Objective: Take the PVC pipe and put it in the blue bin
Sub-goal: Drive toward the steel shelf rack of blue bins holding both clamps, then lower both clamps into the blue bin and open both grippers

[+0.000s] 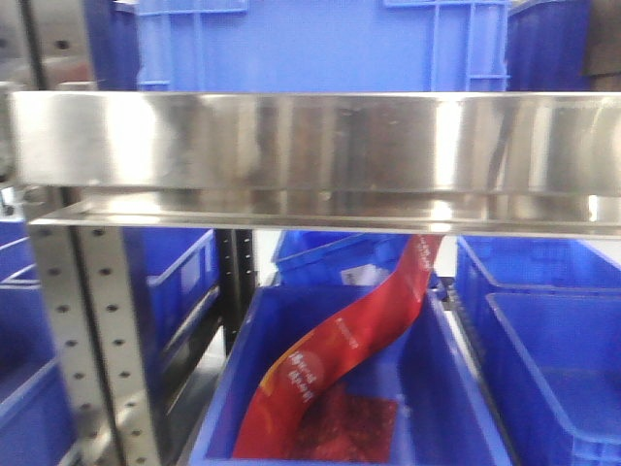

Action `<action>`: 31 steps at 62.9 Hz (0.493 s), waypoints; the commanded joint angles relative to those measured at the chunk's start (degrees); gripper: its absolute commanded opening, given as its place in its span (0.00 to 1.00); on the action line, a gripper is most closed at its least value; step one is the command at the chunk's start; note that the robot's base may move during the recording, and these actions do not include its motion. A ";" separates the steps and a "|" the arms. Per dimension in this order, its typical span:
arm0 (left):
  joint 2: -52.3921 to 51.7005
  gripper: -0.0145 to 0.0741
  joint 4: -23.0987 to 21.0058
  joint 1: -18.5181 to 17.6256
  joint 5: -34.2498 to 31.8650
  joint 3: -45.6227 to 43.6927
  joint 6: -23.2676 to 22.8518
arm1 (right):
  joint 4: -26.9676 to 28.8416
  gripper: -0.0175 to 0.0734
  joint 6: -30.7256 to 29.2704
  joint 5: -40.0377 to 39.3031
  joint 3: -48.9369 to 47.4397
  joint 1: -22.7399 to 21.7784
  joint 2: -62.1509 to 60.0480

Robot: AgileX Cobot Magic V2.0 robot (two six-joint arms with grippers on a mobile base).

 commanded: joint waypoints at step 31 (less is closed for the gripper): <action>-0.12 0.04 0.12 -0.33 -1.56 -0.20 0.00 | -0.38 0.02 -0.37 -1.10 0.11 0.08 -0.09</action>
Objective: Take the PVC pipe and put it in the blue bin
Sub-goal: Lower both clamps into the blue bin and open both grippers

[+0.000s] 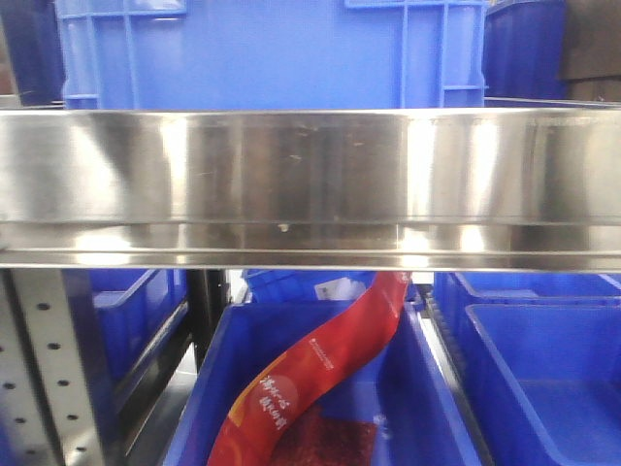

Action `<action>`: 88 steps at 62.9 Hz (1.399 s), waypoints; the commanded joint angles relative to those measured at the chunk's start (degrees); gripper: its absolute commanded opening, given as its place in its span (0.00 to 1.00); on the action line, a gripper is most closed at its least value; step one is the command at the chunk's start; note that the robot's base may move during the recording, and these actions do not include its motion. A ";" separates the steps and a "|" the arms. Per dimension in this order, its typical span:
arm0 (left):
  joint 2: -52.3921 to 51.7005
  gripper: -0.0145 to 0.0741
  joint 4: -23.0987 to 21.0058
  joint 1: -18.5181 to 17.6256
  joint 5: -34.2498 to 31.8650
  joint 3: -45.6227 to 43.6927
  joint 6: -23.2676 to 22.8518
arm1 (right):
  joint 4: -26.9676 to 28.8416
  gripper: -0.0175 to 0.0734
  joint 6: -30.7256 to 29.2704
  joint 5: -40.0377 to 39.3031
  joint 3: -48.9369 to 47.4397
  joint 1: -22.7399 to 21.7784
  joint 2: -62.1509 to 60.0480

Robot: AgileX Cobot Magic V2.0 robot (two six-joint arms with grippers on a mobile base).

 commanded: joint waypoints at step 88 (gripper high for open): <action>11.56 0.04 1.81 -7.32 -0.29 -7.27 3.16 | 1.03 0.01 -1.09 0.34 -11.82 5.88 14.02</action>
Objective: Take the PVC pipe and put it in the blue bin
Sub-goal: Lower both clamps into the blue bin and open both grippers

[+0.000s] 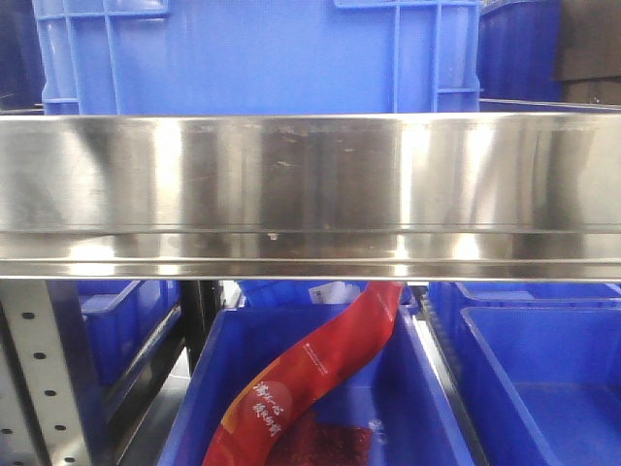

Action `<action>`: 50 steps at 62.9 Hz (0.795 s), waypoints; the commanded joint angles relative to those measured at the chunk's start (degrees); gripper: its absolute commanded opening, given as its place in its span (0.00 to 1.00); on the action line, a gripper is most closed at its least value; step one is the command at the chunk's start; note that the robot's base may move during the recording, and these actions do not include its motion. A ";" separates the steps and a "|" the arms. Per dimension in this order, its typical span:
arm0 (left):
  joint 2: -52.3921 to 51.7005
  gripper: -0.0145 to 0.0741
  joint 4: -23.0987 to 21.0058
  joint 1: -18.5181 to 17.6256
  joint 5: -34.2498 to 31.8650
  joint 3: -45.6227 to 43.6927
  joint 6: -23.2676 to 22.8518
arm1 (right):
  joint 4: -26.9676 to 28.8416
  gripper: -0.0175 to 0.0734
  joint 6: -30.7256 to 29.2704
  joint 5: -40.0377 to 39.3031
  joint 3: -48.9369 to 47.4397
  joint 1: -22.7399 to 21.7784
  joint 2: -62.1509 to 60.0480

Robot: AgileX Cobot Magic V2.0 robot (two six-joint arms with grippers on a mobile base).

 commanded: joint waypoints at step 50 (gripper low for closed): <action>49.12 0.06 -1.32 -10.85 2.03 -42.04 1.99 | 1.27 0.05 -3.62 2.77 -36.03 10.60 42.92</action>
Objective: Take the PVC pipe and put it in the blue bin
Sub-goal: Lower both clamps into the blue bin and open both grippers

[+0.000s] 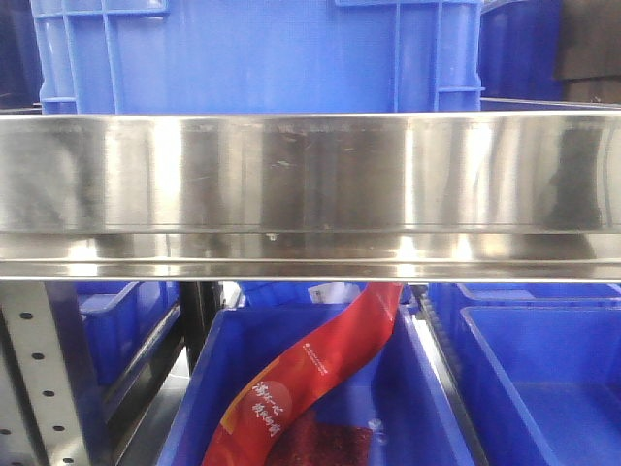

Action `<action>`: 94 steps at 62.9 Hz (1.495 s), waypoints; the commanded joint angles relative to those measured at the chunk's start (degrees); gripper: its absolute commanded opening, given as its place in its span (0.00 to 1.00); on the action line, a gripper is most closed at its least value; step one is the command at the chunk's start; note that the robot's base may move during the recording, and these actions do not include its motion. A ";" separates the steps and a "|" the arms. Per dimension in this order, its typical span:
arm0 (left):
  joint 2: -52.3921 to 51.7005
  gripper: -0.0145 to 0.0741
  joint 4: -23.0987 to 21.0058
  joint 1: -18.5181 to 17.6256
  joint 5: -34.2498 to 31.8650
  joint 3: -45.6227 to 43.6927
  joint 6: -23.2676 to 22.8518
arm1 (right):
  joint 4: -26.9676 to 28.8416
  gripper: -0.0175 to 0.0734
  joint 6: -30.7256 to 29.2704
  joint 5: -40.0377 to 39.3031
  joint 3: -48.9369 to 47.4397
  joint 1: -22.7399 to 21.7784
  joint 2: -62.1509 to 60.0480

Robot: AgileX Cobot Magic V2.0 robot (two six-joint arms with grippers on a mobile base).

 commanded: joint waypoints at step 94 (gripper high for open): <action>-24.24 0.04 -4.26 -0.37 -3.59 21.78 0.03 | 0.82 0.01 -0.92 -2.95 12.92 -0.25 -15.33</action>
